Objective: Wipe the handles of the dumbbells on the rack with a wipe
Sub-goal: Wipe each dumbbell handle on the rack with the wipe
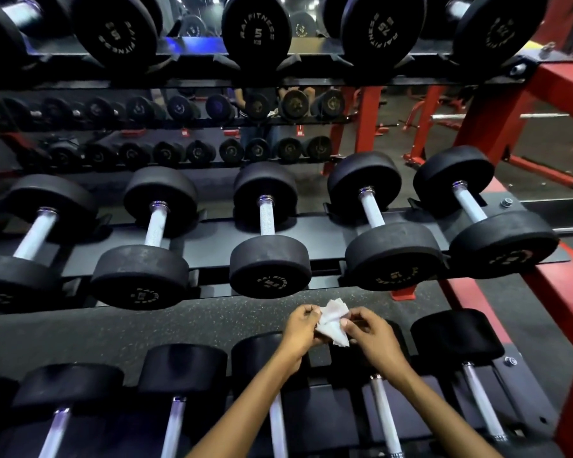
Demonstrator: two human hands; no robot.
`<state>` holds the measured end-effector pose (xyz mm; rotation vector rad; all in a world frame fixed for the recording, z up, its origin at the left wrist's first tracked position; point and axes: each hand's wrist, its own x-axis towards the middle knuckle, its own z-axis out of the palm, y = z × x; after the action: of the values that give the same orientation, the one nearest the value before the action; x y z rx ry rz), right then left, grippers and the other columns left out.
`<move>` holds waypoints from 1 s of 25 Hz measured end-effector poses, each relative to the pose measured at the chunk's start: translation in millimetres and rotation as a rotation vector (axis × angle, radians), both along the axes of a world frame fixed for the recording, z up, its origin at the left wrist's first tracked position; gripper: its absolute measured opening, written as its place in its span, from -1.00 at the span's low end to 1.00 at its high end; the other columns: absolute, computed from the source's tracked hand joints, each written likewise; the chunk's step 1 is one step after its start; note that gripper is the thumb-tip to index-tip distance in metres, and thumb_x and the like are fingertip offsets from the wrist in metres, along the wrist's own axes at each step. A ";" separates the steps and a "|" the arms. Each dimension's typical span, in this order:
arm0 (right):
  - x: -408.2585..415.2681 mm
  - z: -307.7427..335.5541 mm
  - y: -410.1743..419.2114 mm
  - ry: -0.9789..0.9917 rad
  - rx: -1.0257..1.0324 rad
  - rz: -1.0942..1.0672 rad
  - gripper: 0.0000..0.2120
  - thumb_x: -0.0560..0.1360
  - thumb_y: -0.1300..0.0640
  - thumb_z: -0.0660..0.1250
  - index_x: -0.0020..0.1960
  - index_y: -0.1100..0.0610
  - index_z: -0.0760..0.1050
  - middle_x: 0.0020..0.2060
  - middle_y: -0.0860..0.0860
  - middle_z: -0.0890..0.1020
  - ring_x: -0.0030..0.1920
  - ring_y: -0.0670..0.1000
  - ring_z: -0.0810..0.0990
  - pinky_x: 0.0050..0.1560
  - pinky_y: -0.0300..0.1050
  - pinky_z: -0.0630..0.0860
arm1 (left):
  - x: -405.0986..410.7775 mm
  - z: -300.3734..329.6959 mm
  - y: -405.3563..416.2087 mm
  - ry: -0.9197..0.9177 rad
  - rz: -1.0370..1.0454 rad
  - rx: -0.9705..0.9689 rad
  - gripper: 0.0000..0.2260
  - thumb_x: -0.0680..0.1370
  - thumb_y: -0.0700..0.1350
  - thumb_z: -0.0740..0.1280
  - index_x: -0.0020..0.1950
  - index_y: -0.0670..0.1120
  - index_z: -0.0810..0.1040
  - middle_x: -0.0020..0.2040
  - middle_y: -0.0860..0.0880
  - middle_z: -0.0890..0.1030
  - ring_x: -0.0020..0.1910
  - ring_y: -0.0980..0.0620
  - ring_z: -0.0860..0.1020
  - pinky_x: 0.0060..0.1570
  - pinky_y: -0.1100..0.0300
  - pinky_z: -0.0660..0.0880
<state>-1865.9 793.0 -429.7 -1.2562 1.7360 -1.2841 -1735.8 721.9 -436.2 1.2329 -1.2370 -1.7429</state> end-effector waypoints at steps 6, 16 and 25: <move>-0.3 6.9 -1.6 0.096 0.013 0.115 -0.66 0.39 0.37 0.37 0.02 -0.01 0.53 -0.12 -0.11 0.65 -0.09 -0.11 0.60 -0.06 -0.33 0.48 | 7.5 -7.6 4.7 0.050 -0.145 0.005 -0.93 0.65 -0.19 0.21 -0.03 -0.09 0.44 -0.18 -0.06 0.58 -0.30 0.11 0.55 -0.27 0.25 0.53; 2.5 17.9 -0.5 -0.789 0.102 -0.057 -0.91 0.51 0.31 0.25 -0.14 0.15 0.43 -0.23 0.15 0.60 -0.29 0.06 0.58 -0.32 -0.15 0.51 | 22.7 5.8 -1.6 0.011 -0.528 0.006 -0.81 0.55 -0.38 0.30 0.09 -0.15 0.49 -0.31 0.02 0.58 -0.45 0.21 0.49 -0.43 0.42 0.40; 10.8 12.0 2.7 -0.430 0.045 -0.034 -0.76 0.41 0.36 0.41 -0.01 0.18 0.43 -0.30 0.11 0.59 -0.24 0.02 0.55 -0.15 -0.16 0.47 | 21.6 16.7 1.1 -0.077 -0.402 -0.076 -0.90 0.62 -0.07 0.28 -0.04 -0.06 0.52 -0.16 0.04 0.57 -0.18 0.15 0.53 -0.15 0.31 0.46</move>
<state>-1855.2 795.7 -417.7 -0.8494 1.4707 -1.4046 -1714.2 723.0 -419.5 1.0676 -1.6718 -1.9175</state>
